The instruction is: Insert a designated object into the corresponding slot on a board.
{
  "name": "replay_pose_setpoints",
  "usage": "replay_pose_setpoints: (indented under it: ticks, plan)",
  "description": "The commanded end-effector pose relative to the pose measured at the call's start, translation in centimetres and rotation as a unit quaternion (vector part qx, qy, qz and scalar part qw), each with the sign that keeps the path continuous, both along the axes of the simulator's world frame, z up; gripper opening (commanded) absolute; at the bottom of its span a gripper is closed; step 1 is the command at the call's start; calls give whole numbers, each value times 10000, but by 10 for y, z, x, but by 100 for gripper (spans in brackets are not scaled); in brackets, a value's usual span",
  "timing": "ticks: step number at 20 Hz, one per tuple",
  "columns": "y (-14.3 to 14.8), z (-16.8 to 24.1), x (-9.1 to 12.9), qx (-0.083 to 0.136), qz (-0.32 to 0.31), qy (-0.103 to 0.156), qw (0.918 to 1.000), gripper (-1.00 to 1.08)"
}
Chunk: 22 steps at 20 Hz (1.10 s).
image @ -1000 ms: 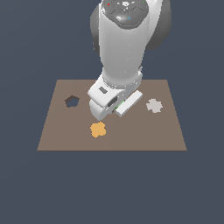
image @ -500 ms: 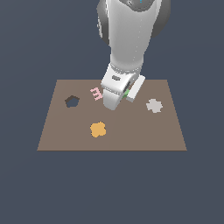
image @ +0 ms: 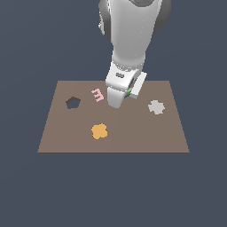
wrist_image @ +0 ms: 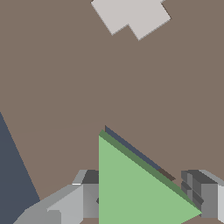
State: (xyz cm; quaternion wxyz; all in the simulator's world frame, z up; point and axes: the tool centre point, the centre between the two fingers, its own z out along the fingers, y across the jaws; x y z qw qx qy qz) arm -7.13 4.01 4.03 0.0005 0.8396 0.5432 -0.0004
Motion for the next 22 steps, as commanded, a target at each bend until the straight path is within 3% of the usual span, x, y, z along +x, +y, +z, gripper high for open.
replay_pose_setpoints:
  ticks: [1,12,13,22]
  plan:
    - [0,0,1,0,-23,-3,10000,-100]
    - [-1,-10,2,-1,-40,-3,10000,-100]
    - [-1,-10,2,-1,-40,-3,10000,100]
    - [-1,-10,2,-1,-40,-3,10000,100]
